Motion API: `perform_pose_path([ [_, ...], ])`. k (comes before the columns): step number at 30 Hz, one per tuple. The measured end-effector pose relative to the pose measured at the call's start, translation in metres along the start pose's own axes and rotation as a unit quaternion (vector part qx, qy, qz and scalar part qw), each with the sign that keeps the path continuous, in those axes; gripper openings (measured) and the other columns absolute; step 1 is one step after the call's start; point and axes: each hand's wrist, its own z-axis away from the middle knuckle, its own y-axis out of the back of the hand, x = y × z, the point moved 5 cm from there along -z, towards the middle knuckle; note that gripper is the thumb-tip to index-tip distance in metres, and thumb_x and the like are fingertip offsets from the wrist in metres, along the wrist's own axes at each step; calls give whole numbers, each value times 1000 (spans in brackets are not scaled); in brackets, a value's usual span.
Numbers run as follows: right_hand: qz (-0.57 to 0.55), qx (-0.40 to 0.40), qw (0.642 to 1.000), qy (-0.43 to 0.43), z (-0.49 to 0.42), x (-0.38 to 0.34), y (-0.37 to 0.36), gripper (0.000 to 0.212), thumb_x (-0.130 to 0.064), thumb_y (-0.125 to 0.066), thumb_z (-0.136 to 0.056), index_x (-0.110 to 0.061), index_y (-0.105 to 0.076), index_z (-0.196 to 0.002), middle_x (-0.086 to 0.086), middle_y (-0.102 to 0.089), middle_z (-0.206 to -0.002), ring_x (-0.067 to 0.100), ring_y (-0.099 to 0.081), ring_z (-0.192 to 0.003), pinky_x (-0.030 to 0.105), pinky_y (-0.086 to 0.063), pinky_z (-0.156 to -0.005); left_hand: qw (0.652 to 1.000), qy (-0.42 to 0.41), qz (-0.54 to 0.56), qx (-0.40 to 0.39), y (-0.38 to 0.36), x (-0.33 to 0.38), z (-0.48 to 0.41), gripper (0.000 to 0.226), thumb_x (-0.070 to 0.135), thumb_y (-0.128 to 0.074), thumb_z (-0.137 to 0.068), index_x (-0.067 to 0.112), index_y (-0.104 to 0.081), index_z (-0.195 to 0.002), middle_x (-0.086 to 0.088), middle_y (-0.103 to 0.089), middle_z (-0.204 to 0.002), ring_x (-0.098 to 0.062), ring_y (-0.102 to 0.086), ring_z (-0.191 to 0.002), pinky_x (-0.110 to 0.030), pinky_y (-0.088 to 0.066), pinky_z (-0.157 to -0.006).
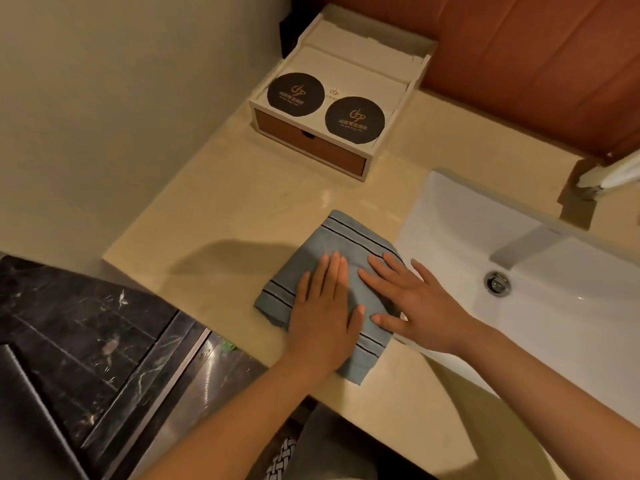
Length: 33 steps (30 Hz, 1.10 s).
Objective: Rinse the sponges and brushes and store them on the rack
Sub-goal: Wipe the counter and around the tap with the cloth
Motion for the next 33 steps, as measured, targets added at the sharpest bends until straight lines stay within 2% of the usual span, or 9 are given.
perform_pose_path([
  [4,-246,105,956,-119,14,21,9,67,-46,-52,-89,-31,-20,-145,-3,-11,-157,13,-5,-145,32,-7,-116,999,-28,26,-24,17,-11,-12,80,59,-18,-83,9,-28,-145,-8,-35,-150,-25,-34,-137,-36,-19,-114],
  [8,-452,40,865,-213,15,38,-5,66,-33,-57,-89,-28,-21,-144,0,-38,-144,18,-38,-132,26,-34,-100,982,-182,-40,-18,21,-20,-33,73,60,-34,-86,16,-28,-144,-5,-38,-148,-16,-27,-135,-33,-12,-110],
  [11,-499,56,834,-230,11,46,-6,49,-20,-61,-87,-24,-41,-131,6,-54,-117,18,-58,-96,20,-47,-77,976,-207,-53,-39,7,-19,-40,79,64,-30,-87,18,-15,-149,-1,-17,-156,-13,-12,-141,-34,-7,-113],
  [14,-540,104,797,-250,10,59,-2,29,-9,-58,-86,-17,-55,-114,10,-56,-98,23,-59,-84,36,-53,-80,975,-212,-64,-19,5,-12,-47,80,63,-30,-86,17,-14,-149,-1,-15,-155,-13,-13,-142,-34,-7,-112],
  [18,-573,154,755,-281,4,75,-1,22,-9,-51,-90,-16,-58,-110,7,-60,-105,23,-60,-85,40,-55,-78,973,-224,-59,1,6,7,-73,79,61,-32,-85,15,-20,-148,-3,-22,-155,-14,-13,-141,-35,-10,-112],
  [21,-603,233,697,-311,-1,94,7,22,-4,-50,-90,-11,-59,-109,13,-59,-111,17,-59,-77,25,-55,-64,976,-209,-52,5,3,27,-102,78,59,-34,-84,14,-21,-147,-5,-26,-154,-14,-13,-141,-36,-9,-112],
  [28,-585,323,684,-291,-17,137,52,22,3,-47,-89,-8,-60,-102,14,-57,-95,15,-57,-62,17,-52,-52,980,-188,-52,40,5,62,-163,68,47,-33,-85,11,-31,-143,-9,-35,-150,-22,-32,-138,-38,-24,-110],
  [30,-572,345,684,-291,-24,149,64,22,2,-48,-89,-11,-62,-100,11,-58,-93,17,-58,-64,21,-54,-55,982,-177,-50,36,7,71,-178,68,44,-32,-85,10,-29,-144,-9,-32,-152,-22,-32,-139,-41,-30,-110],
  [33,-532,369,706,-286,-38,166,82,22,-1,-50,-88,-15,-63,-99,0,-63,-86,23,-60,-78,38,-55,-72,985,-168,-39,23,9,84,-209,67,37,-35,-92,12,-12,-149,-7,-13,-158,-21,-14,-145,-41,-16,-115],
])
